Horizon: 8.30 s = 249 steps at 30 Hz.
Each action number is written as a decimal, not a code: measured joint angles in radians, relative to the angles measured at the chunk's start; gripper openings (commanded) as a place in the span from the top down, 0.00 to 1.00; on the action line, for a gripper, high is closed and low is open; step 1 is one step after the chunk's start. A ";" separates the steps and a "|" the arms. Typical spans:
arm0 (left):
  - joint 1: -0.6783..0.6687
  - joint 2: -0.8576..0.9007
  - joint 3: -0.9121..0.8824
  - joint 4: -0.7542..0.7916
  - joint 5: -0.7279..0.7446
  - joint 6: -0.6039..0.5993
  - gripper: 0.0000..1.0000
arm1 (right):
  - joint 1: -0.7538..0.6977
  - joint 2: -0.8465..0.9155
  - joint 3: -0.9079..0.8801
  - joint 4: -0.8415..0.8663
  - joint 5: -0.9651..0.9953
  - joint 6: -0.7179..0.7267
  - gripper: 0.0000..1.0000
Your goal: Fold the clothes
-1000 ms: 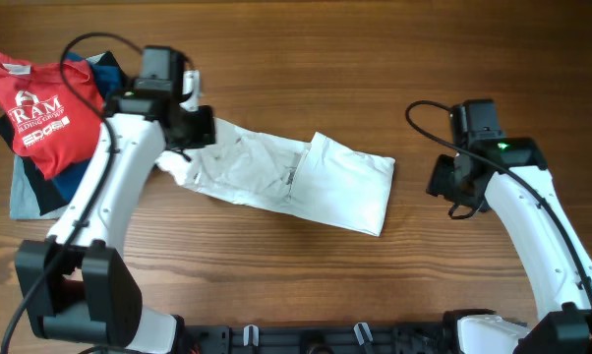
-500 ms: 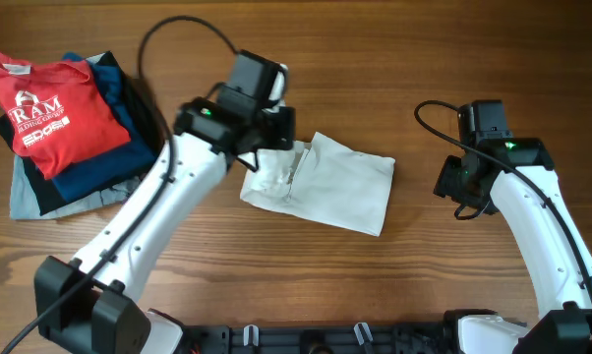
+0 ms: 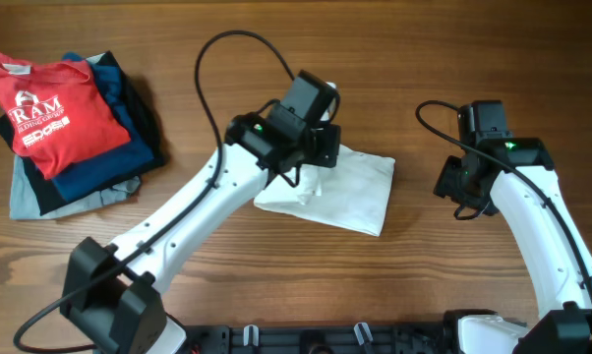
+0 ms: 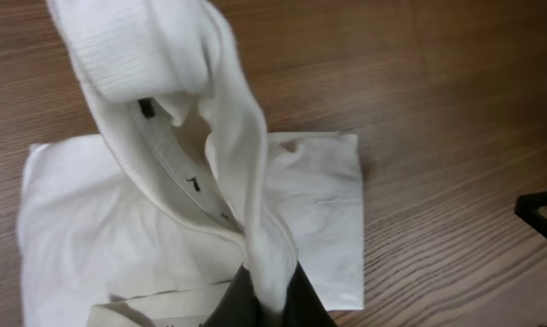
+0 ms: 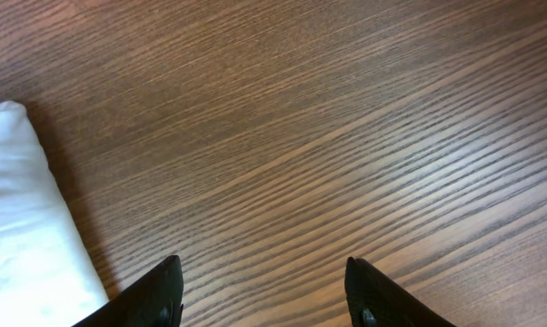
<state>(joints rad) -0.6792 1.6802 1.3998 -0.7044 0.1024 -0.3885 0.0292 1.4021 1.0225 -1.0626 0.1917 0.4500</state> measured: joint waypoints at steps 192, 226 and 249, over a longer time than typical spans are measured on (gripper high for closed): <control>0.237 0.365 -0.065 0.198 0.391 0.250 0.02 | 0.229 -0.093 -0.110 0.232 -0.029 -0.024 0.46; 0.142 0.419 -0.038 0.162 0.531 0.350 0.23 | 0.228 -0.093 -0.110 0.186 -0.119 -0.056 0.65; 0.327 0.395 -0.027 0.007 0.527 0.304 0.00 | 0.228 0.232 -0.208 0.438 -0.298 -0.082 0.64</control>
<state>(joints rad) -0.3519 2.0754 1.3727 -0.6971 0.6296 -0.0849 0.2569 1.6341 0.8150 -0.6247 -0.1062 0.3683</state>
